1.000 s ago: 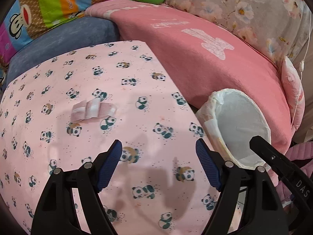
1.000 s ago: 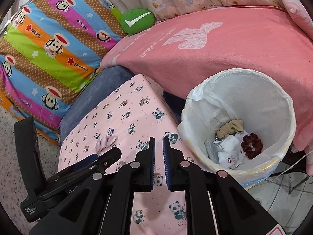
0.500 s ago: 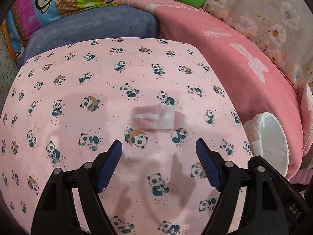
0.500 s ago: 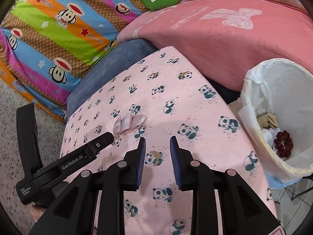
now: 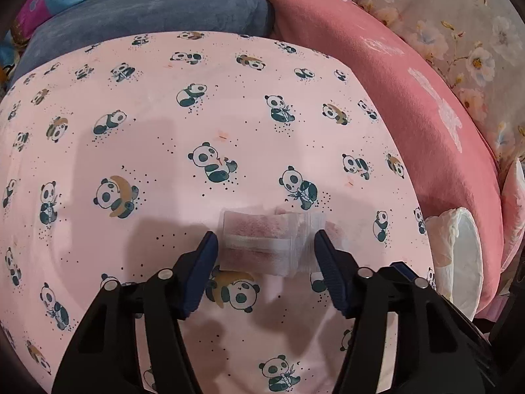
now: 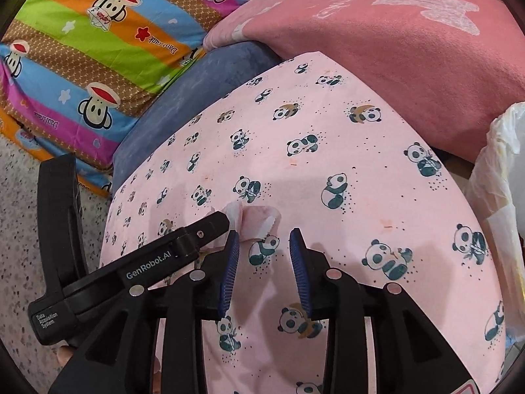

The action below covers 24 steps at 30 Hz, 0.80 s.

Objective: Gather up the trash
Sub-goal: 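Move the left gripper to the pink packet on the sheet and grasp it, then lift the pink packet with the left gripper and carry it over the bin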

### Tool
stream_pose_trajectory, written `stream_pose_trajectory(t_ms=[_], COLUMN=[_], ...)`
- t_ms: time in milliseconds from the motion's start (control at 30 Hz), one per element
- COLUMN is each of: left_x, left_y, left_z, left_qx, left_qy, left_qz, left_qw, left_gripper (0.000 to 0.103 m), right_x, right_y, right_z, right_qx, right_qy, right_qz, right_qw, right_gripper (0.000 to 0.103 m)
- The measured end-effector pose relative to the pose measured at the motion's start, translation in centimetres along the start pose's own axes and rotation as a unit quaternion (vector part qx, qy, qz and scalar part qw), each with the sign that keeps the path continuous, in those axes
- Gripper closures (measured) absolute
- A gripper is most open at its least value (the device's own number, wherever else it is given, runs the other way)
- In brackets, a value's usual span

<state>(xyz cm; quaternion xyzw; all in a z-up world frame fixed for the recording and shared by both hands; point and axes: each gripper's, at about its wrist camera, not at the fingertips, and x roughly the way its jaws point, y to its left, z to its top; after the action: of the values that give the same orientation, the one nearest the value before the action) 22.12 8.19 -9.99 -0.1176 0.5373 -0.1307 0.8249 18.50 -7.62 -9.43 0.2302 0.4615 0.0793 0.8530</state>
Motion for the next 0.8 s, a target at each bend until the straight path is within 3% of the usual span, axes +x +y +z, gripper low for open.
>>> stream_pose_trajectory(t_ms=[100,133,267,433,533,800], left_x=[-0.1,-0.2,-0.5,-0.8,-1.1,-3.6], left_y=[0.6,0.8,2.2,2.9,3.0,3.1], left_z=[0.2,0.3,0.3,0.1,0.1,-0.9], left_qx=[-0.002,-0.002,-0.018,-0.024,-0.025,-0.022], left_qy=[-0.004,-0.003,-0.001,-0.004,-0.006,-0.028], left_qz=[-0.013,-0.016,-0.036,-0.04,-0.039,-0.022], left_qw=[0.9999,0.9999,0.9992,0.9989,0.9989,0.9991], left_gripper=[0.055,0.065,0.077,0.081,0.082,0.083], right_x=[1.3,1.8,3.4,5.0,6.0,3.2], right_y=[0.0,0.1,0.3,0.9,1.2,1.7], right_z=[0.4,0.4,0.5,0.6,0.6,-0.5], right_qx=[-0.004,-0.005,-0.005,-0.016,-0.019,-0.029], right_qy=[0.011,0.015,0.024,0.023,0.036,0.005], right_qz=[-0.002,-0.003,-0.002,-0.003,-0.003,-0.008], right_qw=[1.0,1.0,1.0,1.0,0.999,1.0], right_gripper=[0.069,0.069,0.069,0.074,0.1,0.1])
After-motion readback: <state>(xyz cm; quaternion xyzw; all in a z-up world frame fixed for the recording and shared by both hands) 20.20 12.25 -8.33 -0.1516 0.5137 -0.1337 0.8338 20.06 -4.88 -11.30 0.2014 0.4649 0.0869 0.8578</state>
